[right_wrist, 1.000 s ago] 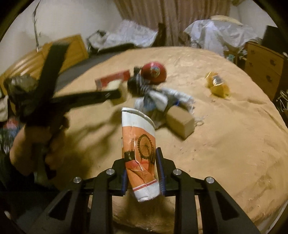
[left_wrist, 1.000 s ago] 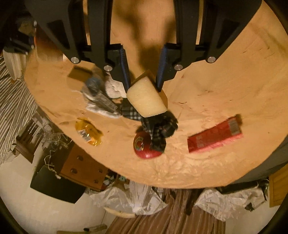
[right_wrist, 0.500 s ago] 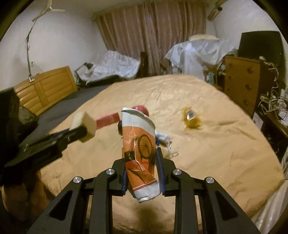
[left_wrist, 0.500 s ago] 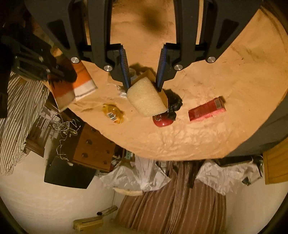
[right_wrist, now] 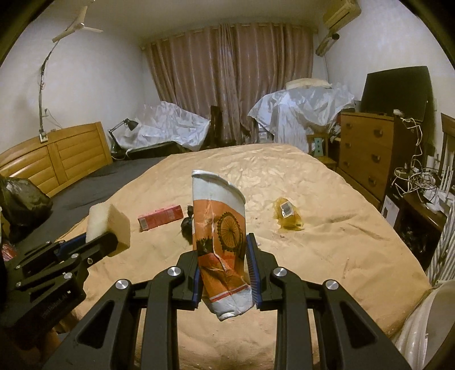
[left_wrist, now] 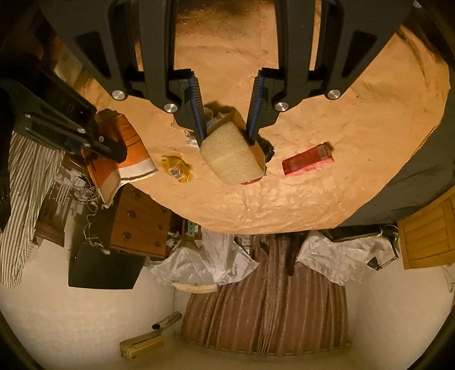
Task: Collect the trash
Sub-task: 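Carry the paper cup and yellow sponge with both tools over the white bucket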
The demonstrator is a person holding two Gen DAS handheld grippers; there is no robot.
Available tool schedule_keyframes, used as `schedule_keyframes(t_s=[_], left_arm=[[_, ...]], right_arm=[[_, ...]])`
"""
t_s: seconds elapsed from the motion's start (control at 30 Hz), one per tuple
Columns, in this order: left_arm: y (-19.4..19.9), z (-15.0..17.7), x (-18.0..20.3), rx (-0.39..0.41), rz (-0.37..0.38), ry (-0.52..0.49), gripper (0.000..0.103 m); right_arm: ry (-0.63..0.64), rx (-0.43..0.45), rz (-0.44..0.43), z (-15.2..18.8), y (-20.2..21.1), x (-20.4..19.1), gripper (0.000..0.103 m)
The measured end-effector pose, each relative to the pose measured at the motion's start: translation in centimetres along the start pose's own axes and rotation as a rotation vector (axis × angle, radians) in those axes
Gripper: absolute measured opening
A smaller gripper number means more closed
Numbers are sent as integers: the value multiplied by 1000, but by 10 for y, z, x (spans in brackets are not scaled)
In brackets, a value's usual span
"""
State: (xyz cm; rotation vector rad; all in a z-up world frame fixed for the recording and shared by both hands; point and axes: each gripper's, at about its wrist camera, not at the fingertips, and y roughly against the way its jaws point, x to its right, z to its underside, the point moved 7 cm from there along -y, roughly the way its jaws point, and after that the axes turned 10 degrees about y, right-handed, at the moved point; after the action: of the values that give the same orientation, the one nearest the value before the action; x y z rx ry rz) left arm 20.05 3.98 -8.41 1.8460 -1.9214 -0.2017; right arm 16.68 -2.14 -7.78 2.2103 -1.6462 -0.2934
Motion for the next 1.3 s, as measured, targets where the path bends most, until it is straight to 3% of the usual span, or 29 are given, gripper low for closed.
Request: schedule_keyframes(t_s=[0.37, 0.57, 0.73, 1.03, 1.3], left_arm=[[2, -4, 8, -1, 15, -14, 27], [-1, -10, 35, 1, 58, -35, 27], [-7, -9, 76, -16, 130, -67, 27], [-9, 4, 176, -69, 316, -143, 27], [-6, 33, 268, -131, 468, -226, 28]], right_arm=[[0, 5, 3, -2, 7, 1, 27], [-10, 13, 50, -2, 30, 22, 27], [-26, 15, 109, -1, 62, 59, 27], [-80, -16, 282, 16, 147, 169, 27], [-167, -90, 425, 63, 219, 276, 27]])
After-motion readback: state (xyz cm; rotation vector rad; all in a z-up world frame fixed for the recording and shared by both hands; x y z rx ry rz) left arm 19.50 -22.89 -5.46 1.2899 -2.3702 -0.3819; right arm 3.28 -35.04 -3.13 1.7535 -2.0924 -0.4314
